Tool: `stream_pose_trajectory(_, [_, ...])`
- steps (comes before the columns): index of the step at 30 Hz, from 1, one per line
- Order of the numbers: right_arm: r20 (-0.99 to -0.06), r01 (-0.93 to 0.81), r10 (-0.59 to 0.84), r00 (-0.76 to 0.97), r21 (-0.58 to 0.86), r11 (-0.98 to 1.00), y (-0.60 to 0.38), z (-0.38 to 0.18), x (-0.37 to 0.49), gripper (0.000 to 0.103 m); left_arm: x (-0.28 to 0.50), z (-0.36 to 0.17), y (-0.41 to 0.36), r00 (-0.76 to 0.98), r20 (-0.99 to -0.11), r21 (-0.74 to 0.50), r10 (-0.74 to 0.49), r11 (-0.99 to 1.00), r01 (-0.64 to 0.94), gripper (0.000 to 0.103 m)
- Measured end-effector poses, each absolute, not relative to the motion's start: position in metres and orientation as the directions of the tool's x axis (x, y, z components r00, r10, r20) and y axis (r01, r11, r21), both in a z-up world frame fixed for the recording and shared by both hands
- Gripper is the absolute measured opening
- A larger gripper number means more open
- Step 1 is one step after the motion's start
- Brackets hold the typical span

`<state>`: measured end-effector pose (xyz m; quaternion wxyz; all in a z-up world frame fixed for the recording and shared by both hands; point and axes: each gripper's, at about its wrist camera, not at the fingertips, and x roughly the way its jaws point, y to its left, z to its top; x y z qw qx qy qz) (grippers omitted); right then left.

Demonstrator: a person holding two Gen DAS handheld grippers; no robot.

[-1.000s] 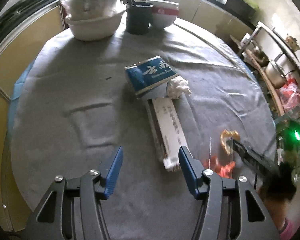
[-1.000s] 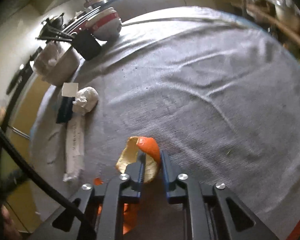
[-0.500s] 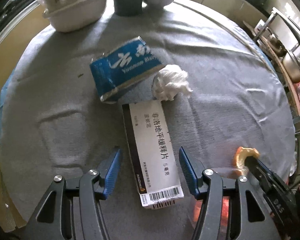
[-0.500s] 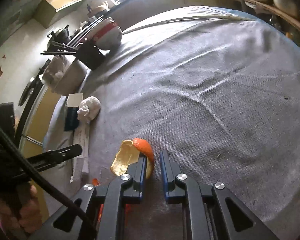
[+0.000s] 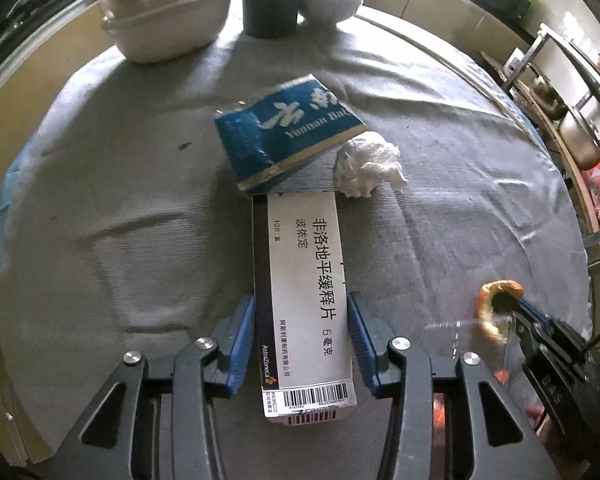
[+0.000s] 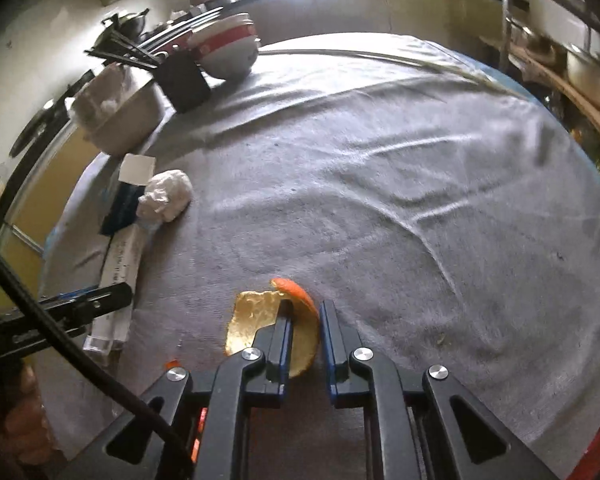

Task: Collect trash
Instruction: 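Close the right tool on the orange peel while the left tool grasps the white medicine box, then carry the orange peel and medicine box in both tools to the orange basket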

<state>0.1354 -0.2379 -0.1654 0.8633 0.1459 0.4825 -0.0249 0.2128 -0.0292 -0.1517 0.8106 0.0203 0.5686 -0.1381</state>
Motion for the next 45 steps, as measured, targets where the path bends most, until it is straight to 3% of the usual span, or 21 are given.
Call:
stream_pose_trajectory(4, [-0.836, 0.167, 0.086, 0.543, 0.208, 0.964, -0.235, -0.161, 0.131, 0.007, 0.199, -0.139, -0.012, 0.338, -0.918, -0.115, -0.206, 0.956, 0.27, 0.047])
stream_pose_trajectory(22, [-0.747, 0.229, 0.061, 0.662, 0.279, 0.932, -0.286, -0.111, 0.064, 0.007, 0.112, -0.089, 0.009, 0.489, -0.838, -0.088, -0.244, 0.943, 0.32, 0.047])
stream_pose_trajectory(34, [-0.706, 0.302, 0.003, 0.708, 0.307, 0.902, -0.33, -0.09, -0.021, 0.007, 0.073, -0.076, -0.04, 0.487, -0.821, -0.064, -0.299, 0.895, 0.442, 0.047])
stream_pose_trajectory(45, [-0.744, 0.503, -0.141, 0.653, 0.288, 0.815, -0.41, -0.109, -0.125, 0.007, 0.027, -0.072, -0.127, 0.405, -0.819, -0.066, -0.407, 0.768, 0.637, 0.047])
